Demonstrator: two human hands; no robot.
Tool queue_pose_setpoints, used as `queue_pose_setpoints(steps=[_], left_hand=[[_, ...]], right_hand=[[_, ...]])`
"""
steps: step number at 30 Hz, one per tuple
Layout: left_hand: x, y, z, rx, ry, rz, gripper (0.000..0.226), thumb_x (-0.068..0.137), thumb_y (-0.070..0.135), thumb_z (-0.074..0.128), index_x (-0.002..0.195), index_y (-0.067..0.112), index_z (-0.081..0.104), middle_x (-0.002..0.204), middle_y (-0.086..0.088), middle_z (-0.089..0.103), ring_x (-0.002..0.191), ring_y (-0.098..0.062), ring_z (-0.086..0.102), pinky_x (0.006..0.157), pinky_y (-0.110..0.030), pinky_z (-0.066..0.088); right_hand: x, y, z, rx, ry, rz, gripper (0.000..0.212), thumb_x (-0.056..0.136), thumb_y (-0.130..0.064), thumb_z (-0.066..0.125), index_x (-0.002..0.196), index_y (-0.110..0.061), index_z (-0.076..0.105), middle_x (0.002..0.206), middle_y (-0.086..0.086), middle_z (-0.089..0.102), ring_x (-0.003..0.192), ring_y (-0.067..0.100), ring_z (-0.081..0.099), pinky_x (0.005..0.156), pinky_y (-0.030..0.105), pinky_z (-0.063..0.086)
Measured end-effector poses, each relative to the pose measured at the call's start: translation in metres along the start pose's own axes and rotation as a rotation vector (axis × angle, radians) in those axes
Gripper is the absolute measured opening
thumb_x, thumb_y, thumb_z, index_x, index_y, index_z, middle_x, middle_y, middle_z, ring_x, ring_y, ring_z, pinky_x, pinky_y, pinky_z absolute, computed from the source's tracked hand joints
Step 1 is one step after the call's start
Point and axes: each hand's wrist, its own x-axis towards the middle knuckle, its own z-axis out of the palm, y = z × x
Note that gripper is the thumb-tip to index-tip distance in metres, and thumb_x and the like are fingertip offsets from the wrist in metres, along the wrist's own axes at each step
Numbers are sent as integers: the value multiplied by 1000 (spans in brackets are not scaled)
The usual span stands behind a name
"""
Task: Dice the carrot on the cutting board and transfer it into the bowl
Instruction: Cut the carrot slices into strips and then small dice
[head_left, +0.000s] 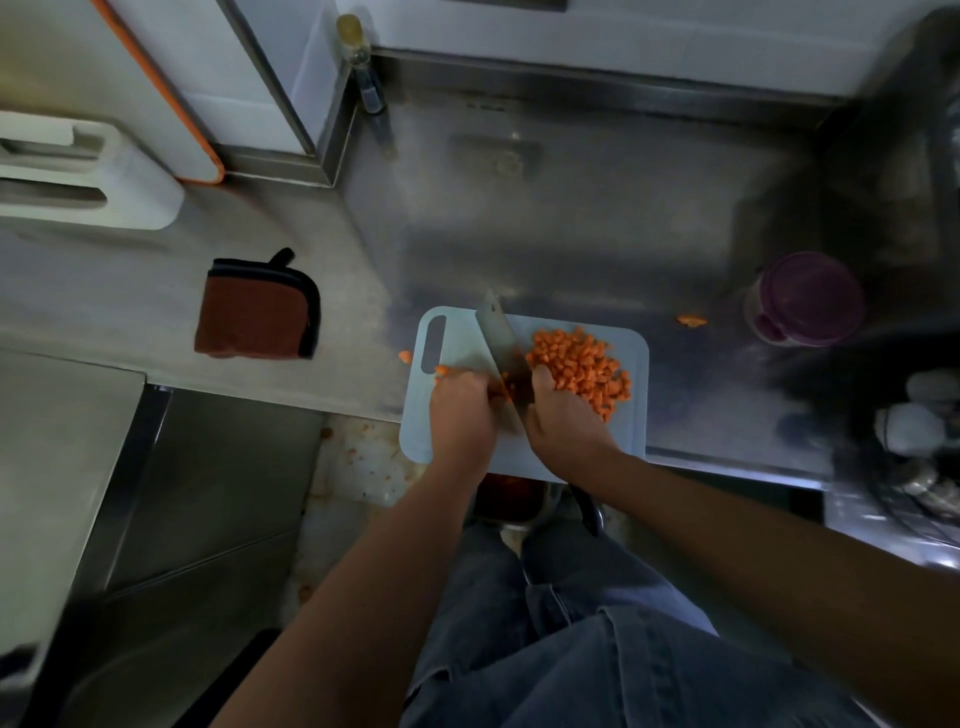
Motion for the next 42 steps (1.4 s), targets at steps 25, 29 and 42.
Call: queue_pose_setpoints(steps=[25,29,42], left_hand=[[-3,-1,-3,274,1,102,19,93,15,54,94,8,72,98,-10,66,98,-28,60,66,-32,43],[-3,0,-10,266,-2,99,25,92,31,56,98,14,72,98,-5,66,104,-23,55,70,-31,41],[-25,-21,-27,188,144,52,20,85,23,62,103,20,69,95,-6,66,99,-27,53,75,-37,50]], right_hand=[[8,2,2,-78,-18,-14,27,99,-15,38,125,-13,31,85,11,59,77,31,61,67,42,50],[12,6,-3,26,101,3,30,100,-16,38,129,-9,34,81,9,60,71,26,61,61,41,50],[-3,7,9,-17,26,-38,27,100,-17,39,124,-6,37,79,7,54,71,26,57,57,31,39]])
